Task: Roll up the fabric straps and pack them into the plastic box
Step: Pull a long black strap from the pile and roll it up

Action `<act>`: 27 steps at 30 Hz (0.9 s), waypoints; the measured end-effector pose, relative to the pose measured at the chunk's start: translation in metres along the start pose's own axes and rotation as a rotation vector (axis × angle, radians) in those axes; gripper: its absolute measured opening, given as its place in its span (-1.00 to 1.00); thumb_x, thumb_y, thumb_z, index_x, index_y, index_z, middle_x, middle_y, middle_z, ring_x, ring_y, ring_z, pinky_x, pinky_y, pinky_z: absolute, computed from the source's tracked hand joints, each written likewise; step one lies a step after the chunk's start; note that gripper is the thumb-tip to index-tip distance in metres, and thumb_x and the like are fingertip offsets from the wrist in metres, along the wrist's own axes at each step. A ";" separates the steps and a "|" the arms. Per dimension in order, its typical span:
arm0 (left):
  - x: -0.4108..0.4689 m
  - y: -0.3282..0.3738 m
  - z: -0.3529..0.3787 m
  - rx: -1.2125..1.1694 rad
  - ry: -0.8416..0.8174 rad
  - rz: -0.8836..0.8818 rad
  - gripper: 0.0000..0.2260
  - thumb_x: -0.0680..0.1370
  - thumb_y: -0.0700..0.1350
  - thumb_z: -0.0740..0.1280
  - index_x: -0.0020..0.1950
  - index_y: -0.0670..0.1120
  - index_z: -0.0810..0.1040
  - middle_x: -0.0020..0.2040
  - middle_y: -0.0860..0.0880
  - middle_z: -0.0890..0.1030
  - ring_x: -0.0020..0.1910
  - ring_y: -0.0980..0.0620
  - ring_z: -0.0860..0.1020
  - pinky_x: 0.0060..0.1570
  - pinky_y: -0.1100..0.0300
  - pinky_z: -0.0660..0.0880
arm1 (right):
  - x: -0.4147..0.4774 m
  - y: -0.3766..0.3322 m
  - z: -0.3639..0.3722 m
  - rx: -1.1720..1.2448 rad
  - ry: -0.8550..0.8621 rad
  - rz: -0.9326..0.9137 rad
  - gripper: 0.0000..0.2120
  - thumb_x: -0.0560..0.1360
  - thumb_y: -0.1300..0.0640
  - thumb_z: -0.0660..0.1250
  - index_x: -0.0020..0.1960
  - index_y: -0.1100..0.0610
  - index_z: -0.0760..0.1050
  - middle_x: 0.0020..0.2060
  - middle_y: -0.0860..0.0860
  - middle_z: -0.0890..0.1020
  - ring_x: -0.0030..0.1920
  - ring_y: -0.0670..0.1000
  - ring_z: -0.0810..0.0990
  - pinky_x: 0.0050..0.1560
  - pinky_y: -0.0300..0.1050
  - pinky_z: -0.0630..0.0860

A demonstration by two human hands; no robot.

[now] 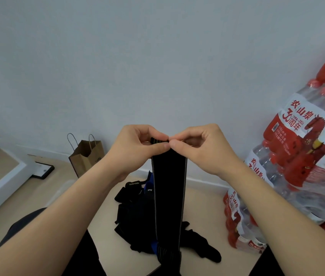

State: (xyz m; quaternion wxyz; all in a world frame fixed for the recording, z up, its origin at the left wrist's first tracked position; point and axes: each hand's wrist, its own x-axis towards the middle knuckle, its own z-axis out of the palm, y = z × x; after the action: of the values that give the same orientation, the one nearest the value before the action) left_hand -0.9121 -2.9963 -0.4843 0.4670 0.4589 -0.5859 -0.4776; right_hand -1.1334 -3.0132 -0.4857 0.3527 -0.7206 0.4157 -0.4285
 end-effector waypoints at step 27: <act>-0.003 0.008 -0.005 -0.080 -0.101 0.000 -0.77 0.58 -0.21 0.54 0.24 -0.08 0.73 0.04 -0.16 0.80 0.07 -0.12 0.78 0.09 0.10 0.71 | 0.000 -0.007 0.009 0.190 0.131 0.140 -0.91 0.53 0.14 0.61 -0.07 0.03 0.71 -0.13 0.14 0.79 -0.08 0.18 0.80 0.06 0.10 0.71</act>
State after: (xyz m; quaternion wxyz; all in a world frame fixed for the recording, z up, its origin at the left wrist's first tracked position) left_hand -0.9077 -2.9933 -0.4761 0.4548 0.4153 -0.5889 -0.5233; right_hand -1.1233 -3.0089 -0.4828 0.4206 -0.6237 0.4447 -0.4862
